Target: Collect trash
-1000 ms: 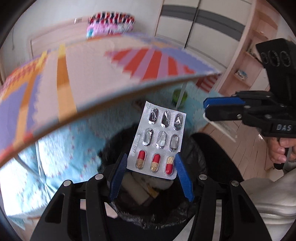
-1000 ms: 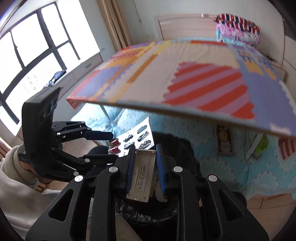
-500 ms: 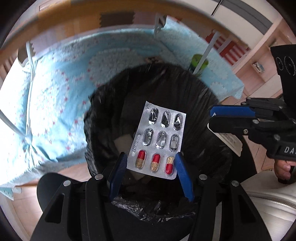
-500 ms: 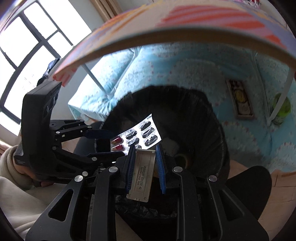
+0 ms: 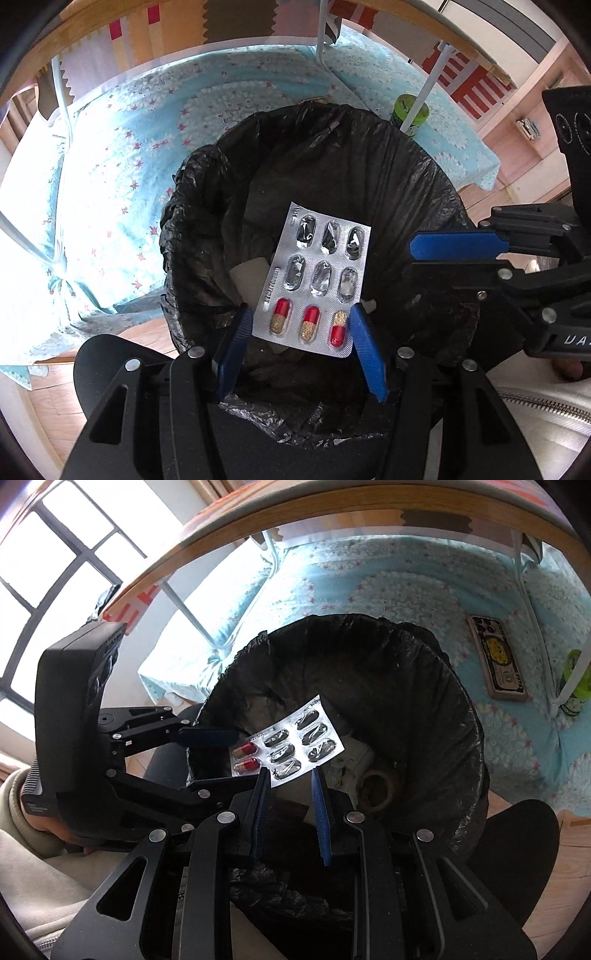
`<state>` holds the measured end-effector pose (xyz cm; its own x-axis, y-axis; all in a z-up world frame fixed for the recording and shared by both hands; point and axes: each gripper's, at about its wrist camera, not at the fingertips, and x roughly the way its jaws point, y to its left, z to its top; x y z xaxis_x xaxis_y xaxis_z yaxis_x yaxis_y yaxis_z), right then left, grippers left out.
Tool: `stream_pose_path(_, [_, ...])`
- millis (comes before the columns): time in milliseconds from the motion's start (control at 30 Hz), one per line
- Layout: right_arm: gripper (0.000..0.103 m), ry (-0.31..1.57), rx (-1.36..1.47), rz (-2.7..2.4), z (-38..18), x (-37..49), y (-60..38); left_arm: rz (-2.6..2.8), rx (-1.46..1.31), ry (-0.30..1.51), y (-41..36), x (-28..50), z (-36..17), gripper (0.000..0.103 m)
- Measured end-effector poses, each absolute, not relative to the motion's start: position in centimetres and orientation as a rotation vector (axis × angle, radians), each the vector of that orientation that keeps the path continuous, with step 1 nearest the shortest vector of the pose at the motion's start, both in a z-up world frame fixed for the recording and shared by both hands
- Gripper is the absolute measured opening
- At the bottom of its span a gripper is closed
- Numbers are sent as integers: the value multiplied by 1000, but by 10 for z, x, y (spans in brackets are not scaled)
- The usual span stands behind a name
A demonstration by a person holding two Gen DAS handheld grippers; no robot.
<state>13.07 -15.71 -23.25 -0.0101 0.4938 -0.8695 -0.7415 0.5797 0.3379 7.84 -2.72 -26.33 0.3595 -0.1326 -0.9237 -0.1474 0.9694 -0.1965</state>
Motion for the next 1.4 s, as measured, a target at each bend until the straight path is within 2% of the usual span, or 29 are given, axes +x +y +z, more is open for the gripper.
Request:
stream_pose_path(133, [25, 1231, -237, 981, -230, 133, -160, -20, -274, 1188, -29, 76, -258, 54])
stream_pose_path(167, [28, 1226, -233, 978, -228, 133, -161, -18, -267, 1182, -31, 76, -255, 62])
stream_pose_path(200, [30, 1220, -232, 976, -227, 133, -162, -15, -262, 1177, -31, 76, -254, 65])
stream_pose_path(433, [32, 1199, -237, 982, -212, 131, -163, -36, -287, 1141, -31, 70, -236, 65])
stream_pose_path(567, [41, 1177, -251, 988, -197, 126, -167, -58, -315, 1108, -30, 62, -217, 65])
stream_pose_path(633, [48, 1153, -273, 986, -187, 122, -168, -71, -331, 1083, -30, 59, -205, 65])
stream_pose_path(667, [57, 1145, -275, 986, -182, 121, -169, -71, -332, 1076, -30, 57, -200, 65])
stream_pose_path(700, [63, 1133, -283, 982, -176, 120, -170, -84, -330, 1060, -30, 55, -192, 70])
stream_pose_path(733, [65, 1124, -286, 977, -171, 119, -172, -87, -323, 1045, -30, 53, -185, 73])
stream_pose_path(767, [68, 1119, -286, 978, -167, 118, -173, -90, -320, 1031, -30, 51, -180, 81])
stream_pose_path(1000, [74, 1065, -294, 951, -129, 116, -187, -88, -338, 973, -29, 35, -148, 95])
stream_pose_path(1400, [80, 1079, -332, 985, -98, 102, -196, -102, -329, 924, -39, 21, -99, 95])
